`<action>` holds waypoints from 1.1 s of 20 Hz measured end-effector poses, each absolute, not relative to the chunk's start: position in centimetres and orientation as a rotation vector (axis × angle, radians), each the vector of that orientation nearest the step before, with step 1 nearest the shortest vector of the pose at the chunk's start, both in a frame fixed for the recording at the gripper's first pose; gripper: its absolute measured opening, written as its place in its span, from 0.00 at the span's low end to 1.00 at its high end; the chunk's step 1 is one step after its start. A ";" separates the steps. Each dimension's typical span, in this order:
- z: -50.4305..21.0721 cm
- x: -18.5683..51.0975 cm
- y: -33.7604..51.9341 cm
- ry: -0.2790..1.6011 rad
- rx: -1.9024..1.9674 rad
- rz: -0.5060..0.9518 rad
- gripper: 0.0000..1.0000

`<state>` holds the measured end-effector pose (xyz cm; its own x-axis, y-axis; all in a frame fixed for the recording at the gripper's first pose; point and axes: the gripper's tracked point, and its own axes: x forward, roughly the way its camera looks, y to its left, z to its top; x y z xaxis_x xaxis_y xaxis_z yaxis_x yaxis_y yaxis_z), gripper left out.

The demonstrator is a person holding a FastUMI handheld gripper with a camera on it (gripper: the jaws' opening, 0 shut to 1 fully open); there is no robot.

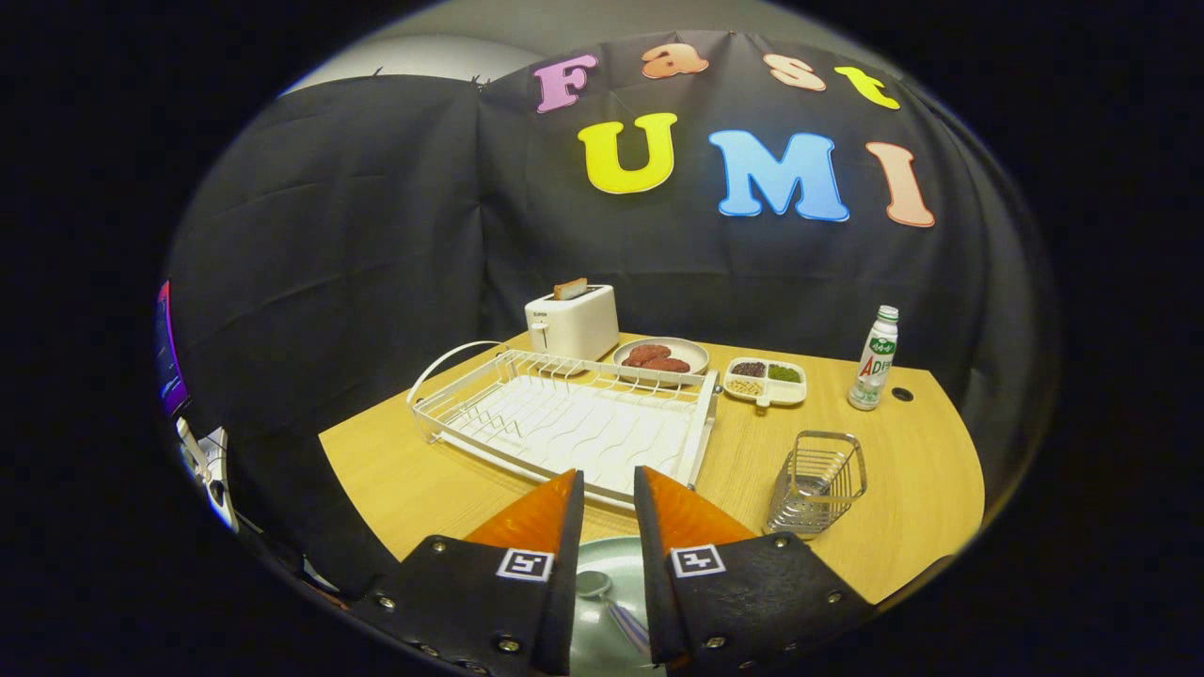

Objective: Take the plate from the dish rack, then take the spoon from the basket and place it into the plate.

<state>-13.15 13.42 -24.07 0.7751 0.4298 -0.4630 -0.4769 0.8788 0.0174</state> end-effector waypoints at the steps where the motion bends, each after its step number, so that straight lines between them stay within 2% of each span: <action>1: -22.9 -12.7 12.8 0.451 -0.104 0.469 0.32; 11: -4.9 -8.2 2.4 0.082 -0.039 0.200 0.32; 13: -2.3 -7.9 0.2 0.026 -0.034 0.152 0.36; 15: -0.6 -7.7 -2.1 -0.010 -0.051 0.101 0.97; 17: 0.7 -7.6 -3.4 -0.063 -0.071 0.077 0.96; 22: -0.3 -7.5 -4.9 -0.057 -0.067 0.084 0.98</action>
<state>-7.51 -4.89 -0.25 0.9948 0.0861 0.0537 -0.0824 0.9942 -0.0688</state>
